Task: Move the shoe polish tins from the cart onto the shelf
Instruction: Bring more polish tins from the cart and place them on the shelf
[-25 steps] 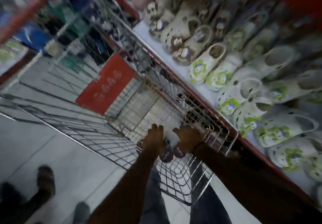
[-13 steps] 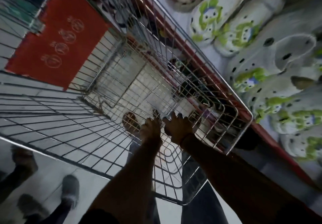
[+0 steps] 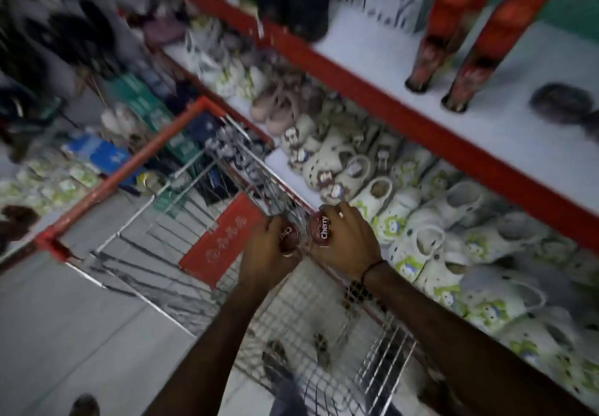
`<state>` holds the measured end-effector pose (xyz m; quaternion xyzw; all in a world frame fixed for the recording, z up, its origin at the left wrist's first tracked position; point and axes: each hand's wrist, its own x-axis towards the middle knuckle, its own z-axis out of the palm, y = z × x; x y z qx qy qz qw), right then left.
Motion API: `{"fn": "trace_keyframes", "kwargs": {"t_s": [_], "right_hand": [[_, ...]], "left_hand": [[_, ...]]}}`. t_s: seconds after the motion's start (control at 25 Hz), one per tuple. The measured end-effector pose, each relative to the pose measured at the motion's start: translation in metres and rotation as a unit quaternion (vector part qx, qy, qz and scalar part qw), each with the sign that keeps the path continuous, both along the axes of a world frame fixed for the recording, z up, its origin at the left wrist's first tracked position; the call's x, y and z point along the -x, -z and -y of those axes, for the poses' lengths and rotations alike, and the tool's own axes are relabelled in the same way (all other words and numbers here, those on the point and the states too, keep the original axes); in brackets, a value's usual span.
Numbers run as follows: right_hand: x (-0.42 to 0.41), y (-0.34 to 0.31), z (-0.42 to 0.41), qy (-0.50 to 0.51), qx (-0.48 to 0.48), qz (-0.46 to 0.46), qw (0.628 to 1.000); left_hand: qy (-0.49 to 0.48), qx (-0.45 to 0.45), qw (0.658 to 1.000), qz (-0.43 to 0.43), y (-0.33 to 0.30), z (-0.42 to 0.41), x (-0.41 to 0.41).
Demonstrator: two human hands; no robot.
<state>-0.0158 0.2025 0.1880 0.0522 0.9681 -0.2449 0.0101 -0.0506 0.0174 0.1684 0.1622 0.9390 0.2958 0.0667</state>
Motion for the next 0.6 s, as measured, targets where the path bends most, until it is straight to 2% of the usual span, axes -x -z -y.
{"fn": "trace_keyframes", "kwargs": {"t_s": [0.12, 0.2, 0.36, 0.48, 0.6], "right_hand": [[-0.001, -0.087, -0.026, 0.061, 0.028, -0.133, 0.989], [-0.011, -0.132, -0.056, 0.096, 0.002, -0.196, 0.976], [-0.045, -0.194, -0.124, 0.198, -0.043, -0.243, 0.949], [-0.074, -0.214, -0.18, 0.27, -0.097, -0.226, 0.931], [-0.096, -0.212, -0.218, 0.329, -0.163, -0.137, 0.92]], "left_hand": [[-0.006, -0.095, 0.99, -0.103, -0.079, -0.022, 0.02], [0.012, -0.123, 0.979, -0.161, -0.124, -0.049, 0.028], [0.124, -0.172, 0.949, -0.235, -0.189, -0.134, 0.026], [0.209, -0.19, 0.939, -0.196, -0.217, -0.214, 0.019], [0.282, -0.124, 0.943, -0.122, -0.223, -0.27, 0.017]]}}
